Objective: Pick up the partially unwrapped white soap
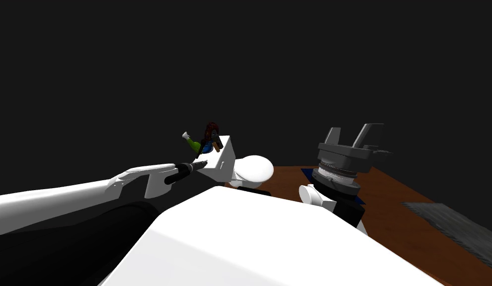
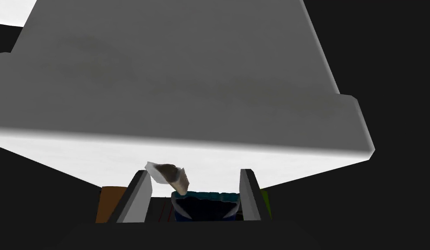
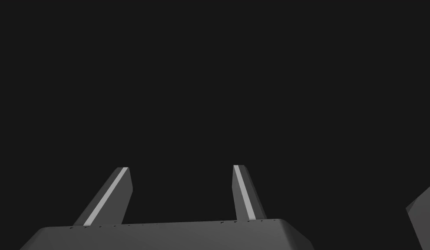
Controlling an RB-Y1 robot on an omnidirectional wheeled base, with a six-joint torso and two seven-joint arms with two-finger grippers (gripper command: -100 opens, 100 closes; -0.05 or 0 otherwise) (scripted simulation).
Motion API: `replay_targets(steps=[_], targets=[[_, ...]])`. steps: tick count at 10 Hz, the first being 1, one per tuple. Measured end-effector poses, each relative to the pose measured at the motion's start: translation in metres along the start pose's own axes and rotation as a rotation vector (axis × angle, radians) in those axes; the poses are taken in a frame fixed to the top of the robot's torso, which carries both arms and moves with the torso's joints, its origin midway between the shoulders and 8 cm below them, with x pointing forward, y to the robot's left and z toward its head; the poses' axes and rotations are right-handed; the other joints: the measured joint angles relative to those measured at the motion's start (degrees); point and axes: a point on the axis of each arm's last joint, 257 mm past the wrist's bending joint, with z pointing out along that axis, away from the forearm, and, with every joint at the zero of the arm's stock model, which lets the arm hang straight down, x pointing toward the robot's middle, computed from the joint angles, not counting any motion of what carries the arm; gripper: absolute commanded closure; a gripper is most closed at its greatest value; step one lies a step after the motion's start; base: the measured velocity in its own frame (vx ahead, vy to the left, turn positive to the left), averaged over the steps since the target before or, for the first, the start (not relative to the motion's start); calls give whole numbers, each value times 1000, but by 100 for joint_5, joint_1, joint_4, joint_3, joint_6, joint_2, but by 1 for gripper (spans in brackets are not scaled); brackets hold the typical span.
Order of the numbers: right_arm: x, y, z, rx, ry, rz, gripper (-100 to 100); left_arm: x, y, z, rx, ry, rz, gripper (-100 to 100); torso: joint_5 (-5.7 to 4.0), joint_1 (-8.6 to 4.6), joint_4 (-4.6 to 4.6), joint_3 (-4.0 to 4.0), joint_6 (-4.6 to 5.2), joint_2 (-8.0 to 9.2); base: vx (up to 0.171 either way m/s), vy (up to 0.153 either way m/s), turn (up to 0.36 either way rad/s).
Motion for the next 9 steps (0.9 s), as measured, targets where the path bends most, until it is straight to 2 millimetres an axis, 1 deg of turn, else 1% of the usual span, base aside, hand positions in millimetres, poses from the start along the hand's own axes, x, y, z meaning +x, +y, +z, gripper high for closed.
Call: replay_targets(steps=[3, 4, 5, 7, 9], targets=[[0, 0, 0, 0, 0, 0, 0, 0, 1, 0, -3, 0, 0, 100, 5, 0, 0, 0, 6, 0, 0, 1, 4], [0, 0, 0, 0, 0, 0, 0, 0, 1, 0, -3, -1, 0, 0, 5, -1, 0, 0, 6, -1, 0, 0, 0], [0, 0, 0, 0, 0, 0, 0, 0, 1, 0, -3, -1, 0, 100, 5, -1, 0, 0, 6, -1, 44, -59, 142], [0, 0, 0, 0, 0, 0, 0, -12, -9, 3, 23, -1, 33, 100, -3, -34, -4, -12, 5, -21, 53, -73, 210], [0, 0, 0, 0, 0, 0, 0, -18, -17, 4, 45, 1, 53, 100, -1, -20, -3, -9, 8, -15, 26, -32, 102]])
